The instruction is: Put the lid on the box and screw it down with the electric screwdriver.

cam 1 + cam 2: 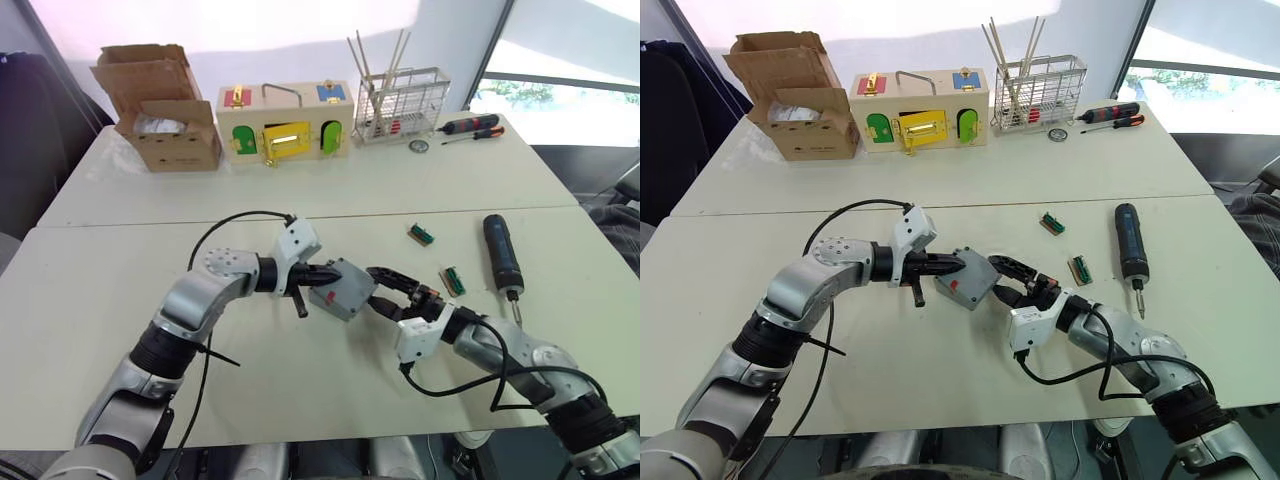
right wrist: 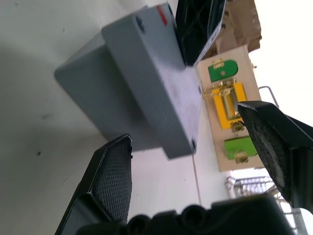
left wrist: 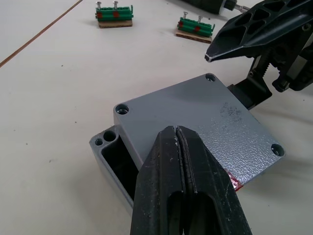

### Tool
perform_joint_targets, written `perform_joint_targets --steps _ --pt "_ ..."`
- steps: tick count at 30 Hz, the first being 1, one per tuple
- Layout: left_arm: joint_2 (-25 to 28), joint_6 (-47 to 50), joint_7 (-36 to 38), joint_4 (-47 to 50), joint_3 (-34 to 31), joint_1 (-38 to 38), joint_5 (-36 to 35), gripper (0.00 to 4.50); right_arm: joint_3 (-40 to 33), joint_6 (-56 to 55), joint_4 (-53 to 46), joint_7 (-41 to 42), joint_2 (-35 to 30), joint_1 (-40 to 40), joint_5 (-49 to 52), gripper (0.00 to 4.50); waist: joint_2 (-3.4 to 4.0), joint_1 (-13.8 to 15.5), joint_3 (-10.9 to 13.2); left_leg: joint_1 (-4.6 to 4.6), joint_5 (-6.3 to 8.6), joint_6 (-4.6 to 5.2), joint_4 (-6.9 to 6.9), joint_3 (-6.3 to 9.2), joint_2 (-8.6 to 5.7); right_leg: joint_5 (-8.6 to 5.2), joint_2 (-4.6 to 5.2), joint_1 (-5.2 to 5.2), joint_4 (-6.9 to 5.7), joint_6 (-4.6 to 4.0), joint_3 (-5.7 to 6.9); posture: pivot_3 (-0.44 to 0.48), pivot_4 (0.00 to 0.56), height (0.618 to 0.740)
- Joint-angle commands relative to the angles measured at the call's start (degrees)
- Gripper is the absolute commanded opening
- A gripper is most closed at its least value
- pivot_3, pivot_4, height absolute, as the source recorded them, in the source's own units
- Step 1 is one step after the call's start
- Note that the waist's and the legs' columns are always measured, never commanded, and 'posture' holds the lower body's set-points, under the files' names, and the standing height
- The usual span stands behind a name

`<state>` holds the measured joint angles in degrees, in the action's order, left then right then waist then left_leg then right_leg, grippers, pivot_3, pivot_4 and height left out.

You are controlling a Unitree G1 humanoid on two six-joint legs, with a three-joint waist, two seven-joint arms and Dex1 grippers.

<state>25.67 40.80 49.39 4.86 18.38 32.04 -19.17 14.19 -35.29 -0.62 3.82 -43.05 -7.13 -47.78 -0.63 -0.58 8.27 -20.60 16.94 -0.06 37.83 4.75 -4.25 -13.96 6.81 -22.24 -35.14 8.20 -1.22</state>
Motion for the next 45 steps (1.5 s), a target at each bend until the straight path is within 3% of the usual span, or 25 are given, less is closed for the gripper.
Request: perform_joint_targets --steps 1,2,3,6,8,11,12,20,34,40,45 --pt "1.3 3.8 -1.9 -3.6 1.9 -2.6 2.9 0.0 -5.6 1.7 -0.9 2.1 -1.5 3.7 9.0 3.95 0.01 0.1 0.0 -0.01 0.0 0.0 0.0 0.0 0.0 0.0 0.0 0.0 0.0 0.0 0.0 0.0 0.15 0.734" --pt "1.2 3.7 -2.0 -3.5 1.8 -2.6 2.9 0.0 -7.0 2.1 -1.7 4.1 -2.3 5.7 13.2 3.95 0.0 0.1 0.0 0.0 0.0 0.0 0.0 0.01 0.0 0.0 0.0 0.01 0.01 0.0 0.0 0.0 0.15 0.734" --pt "1.1 3.8 -2.0 -3.4 1.8 -2.5 2.8 0.0 -8.4 2.7 -2.7 6.0 -2.6 7.5 17.6 3.35 0.0 0.1 0.0 0.0 0.0 0.0 -0.01 0.01 0.0 -0.01 0.0 0.02 0.02 -0.01 0.0 0.0 0.15 0.734" --pt "1.1 3.8 -2.1 -3.1 1.7 -2.4 2.7 0.0 -10.6 5.5 -6.5 11.8 -2.5 11.1 29.1 2.68 0.0 0.0 0.0 0.02 0.01 0.02 -0.01 0.0 0.03 -0.1 0.01 0.06 0.04 -0.17 -0.01 0.0 0.15 0.734" --pt "1.2 3.7 -2.2 -3.1 1.7 -2.4 2.7 0.0 -11.5 14.3 -12.3 18.0 -0.6 13.8 42.8 1.86 0.0 0.0 0.0 0.05 0.02 0.04 -0.04 0.01 0.06 -0.11 0.0 0.07 0.04 -0.18 -0.01 0.0 0.15 0.734" --pt "1.1 3.3 -2.3 -3.2 1.5 -2.3 2.7 0.0 -10.7 27.5 -19.2 24.2 1.8 15.6 56.6 0.39 0.0 0.0 0.0 0.08 0.03 0.05 -0.11 0.03 0.08 -0.13 0.0 0.07 0.05 -0.18 -0.01 0.0 0.15 0.734" --pt "1.0 3.2 -2.4 -3.2 1.3 -2.2 2.6 0.0 -10.4 32.0 -21.2 25.0 2.9 15.7 60.2 0.09 -0.01 0.0 0.0 0.08 0.03 0.06 -0.12 0.05 0.08 -0.14 0.0 0.07 0.05 -0.18 0.0 0.0 0.15 0.734" --pt "0.3 3.5 -2.9 -2.5 0.0 -1.7 2.0 0.0 -7.8 49.5 -27.5 26.8 8.1 14.3 66.4 0.09 0.01 0.2 0.0 -0.02 0.04 0.05 -0.14 0.07 0.08 -0.14 0.01 -0.07 0.06 -0.18 0.02 0.0 0.15 0.734" --pt "0.1 4.8 -3.3 0.6 -1.4 -2.1 0.8 0.0 -7.1 50.1 -24.7 27.9 13.1 11.3 62.6 0.09 0.01 0.2 0.1 -0.04 0.04 0.03 -0.25 0.07 0.07 -0.1 0.02 -0.15 0.06 0.02 0.05 0.0 0.15 0.734" --pt "-0.9 5.9 -3.0 3.1 -5.0 -2.5 -2.5 0.0 -6.7 49.6 -22.7 28.5 14.3 9.8 60.7 0.09 0.02 0.1 0.1 -0.07 0.0 -0.04 -0.51 0.06 0.08 -0.11 0.02 -0.33 0.06 0.01 0.04 0.0 0.15 0.734" --pt "-0.6 7.7 -2.4 5.9 -7.8 -3.0 -6.1 0.0 -6.9 49.3 -22.0 28.8 14.8 9.4 59.9 0.09 0.05 0.1 0.1 -0.74 -0.1 -0.21 -0.48 0.08 0.08 -0.08 0.01 -0.98 -0.04 -0.02 0.05 0.0 0.15 0.734"
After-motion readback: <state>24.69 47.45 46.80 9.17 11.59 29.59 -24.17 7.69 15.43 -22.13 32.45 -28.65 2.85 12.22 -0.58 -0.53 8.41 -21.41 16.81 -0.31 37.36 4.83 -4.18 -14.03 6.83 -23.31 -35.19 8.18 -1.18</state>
